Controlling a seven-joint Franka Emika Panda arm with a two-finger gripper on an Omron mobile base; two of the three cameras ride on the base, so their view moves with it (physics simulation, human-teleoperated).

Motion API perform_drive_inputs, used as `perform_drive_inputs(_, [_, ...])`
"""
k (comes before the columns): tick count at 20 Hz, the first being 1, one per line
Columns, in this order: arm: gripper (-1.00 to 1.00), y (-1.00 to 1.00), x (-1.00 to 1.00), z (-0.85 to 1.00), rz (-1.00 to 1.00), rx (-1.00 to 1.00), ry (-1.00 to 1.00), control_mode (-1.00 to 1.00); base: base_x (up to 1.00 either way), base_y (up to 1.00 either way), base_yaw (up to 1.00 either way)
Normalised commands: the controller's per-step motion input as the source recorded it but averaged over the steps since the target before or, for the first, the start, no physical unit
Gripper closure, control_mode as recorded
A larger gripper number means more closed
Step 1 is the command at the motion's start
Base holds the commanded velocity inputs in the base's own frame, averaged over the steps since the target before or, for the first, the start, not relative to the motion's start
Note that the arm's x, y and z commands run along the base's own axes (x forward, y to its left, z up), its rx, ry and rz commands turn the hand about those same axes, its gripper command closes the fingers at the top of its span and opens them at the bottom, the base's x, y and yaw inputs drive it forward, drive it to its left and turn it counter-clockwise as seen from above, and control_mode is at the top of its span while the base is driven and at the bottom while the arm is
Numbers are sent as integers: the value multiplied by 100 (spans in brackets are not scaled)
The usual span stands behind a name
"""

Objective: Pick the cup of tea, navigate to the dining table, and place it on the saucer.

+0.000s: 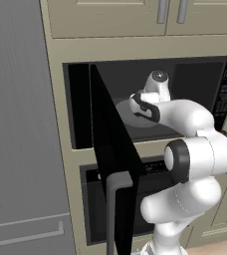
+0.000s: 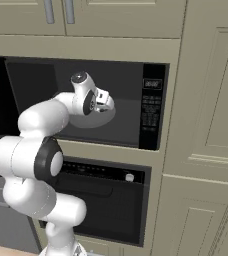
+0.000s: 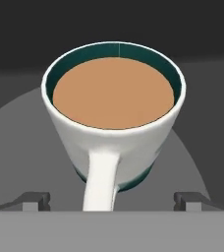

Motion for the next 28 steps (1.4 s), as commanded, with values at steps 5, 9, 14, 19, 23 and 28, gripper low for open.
perform_drive_inputs(5, [-100, 0, 0, 0, 0, 0, 0, -100, 0, 0, 0])
perform_drive_inputs(9, [-100, 0, 0, 0, 0, 0, 0, -100, 0, 0, 0])
perform_drive_inputs(14, [100, 0, 0, -1, 0, 0, 0, -100, 0, 0, 0])
perform_drive_inputs(19, [100, 0, 0, -3, 0, 1, 0, -100, 0, 0, 0])
perform_drive_inputs(23, [100, -2, 0, -10, 0, 0, 0, -100, 0, 0, 0])
perform_drive_inputs(28, [100, -5, -5, -2, 0, 0, 0, -100, 0, 0, 0])
